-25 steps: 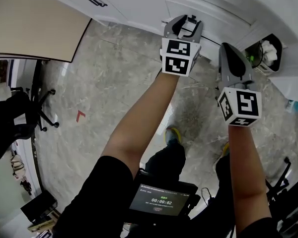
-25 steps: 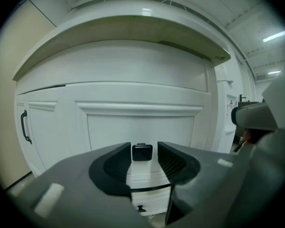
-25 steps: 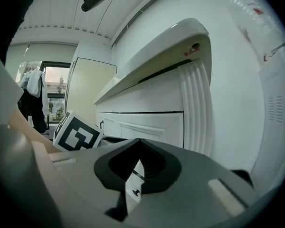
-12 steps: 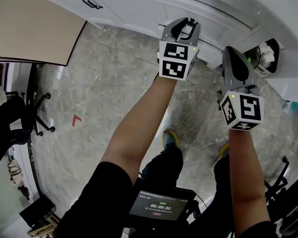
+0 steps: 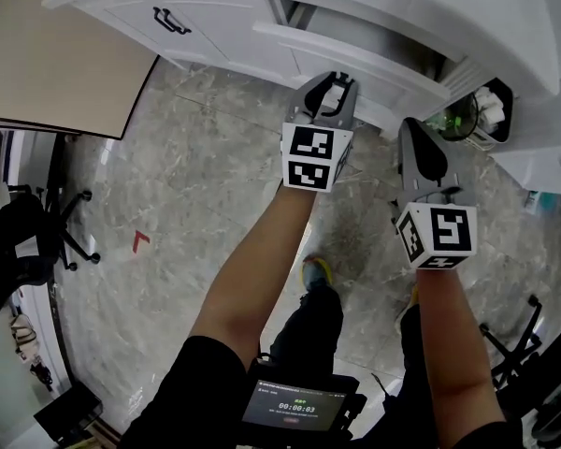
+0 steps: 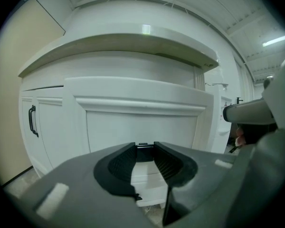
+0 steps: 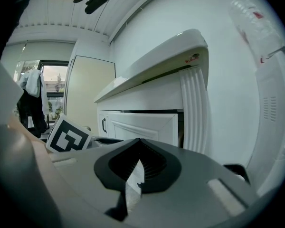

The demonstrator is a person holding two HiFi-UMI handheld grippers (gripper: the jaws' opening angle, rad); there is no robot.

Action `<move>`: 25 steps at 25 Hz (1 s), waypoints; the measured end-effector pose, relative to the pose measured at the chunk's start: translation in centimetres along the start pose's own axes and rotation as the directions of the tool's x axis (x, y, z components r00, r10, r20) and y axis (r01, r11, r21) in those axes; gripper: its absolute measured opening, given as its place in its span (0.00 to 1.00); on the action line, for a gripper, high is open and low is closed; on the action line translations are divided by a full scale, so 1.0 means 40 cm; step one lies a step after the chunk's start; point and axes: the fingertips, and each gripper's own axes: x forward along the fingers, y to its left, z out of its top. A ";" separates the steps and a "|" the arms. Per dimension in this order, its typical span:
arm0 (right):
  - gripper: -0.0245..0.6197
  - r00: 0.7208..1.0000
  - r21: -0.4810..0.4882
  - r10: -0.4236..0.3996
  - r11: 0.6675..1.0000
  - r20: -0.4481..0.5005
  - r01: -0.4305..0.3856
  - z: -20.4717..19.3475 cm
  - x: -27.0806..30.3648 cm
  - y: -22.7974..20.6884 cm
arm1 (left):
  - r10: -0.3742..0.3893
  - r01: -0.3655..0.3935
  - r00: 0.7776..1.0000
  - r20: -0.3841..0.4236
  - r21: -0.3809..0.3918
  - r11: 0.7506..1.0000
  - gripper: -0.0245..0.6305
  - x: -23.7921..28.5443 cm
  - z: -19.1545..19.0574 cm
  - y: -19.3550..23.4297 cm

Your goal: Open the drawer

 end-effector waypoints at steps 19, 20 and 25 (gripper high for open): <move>0.08 0.997 -0.011 0.074 0.997 -0.020 -0.075 -0.025 -0.179 0.158 | 0.021 -0.021 0.999 -0.041 -0.003 1.000 0.22 -0.225 -0.071 -0.044; 0.08 0.997 -0.006 0.072 0.997 -0.020 -0.072 -0.024 -0.179 0.157 | 0.024 -0.024 0.999 -0.042 -0.004 1.000 0.22 -0.229 -0.071 -0.045; 0.08 0.997 -0.005 0.079 0.997 -0.015 -0.079 -0.005 -0.189 0.167 | 0.021 -0.021 0.998 -0.065 0.007 1.000 0.22 -0.251 -0.081 -0.049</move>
